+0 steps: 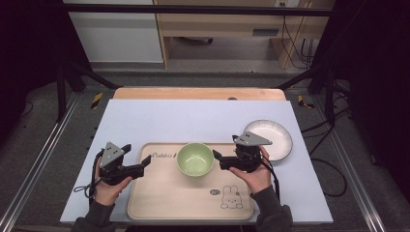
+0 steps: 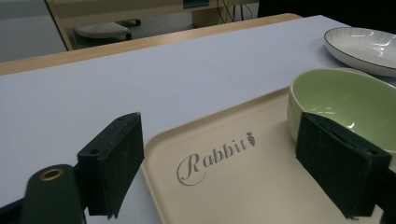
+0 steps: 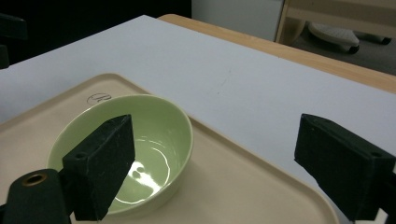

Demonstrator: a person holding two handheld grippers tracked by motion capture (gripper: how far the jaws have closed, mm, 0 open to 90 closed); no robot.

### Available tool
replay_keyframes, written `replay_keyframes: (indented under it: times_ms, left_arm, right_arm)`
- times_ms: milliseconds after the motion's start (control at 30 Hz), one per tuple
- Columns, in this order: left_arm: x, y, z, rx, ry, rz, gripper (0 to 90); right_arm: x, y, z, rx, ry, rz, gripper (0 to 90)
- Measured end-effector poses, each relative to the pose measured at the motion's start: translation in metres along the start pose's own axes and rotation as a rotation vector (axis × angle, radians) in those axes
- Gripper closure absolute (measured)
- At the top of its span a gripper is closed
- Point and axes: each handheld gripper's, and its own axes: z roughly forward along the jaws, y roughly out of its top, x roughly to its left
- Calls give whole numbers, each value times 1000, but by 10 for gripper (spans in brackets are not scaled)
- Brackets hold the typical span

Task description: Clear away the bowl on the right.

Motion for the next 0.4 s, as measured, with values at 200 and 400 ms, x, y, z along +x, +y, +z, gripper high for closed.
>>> replay_keyframes:
  times_ms: [200, 400]
  left_arm:
    - [1, -1, 0, 3, 2, 2, 150]
    - [1, -2, 2, 11, 4, 2, 150]
  right_arm:
    - [-4, -8, -13, -26, -15, 2, 121]
    - [-8, -18, -22, -39, -34, -11, 120]
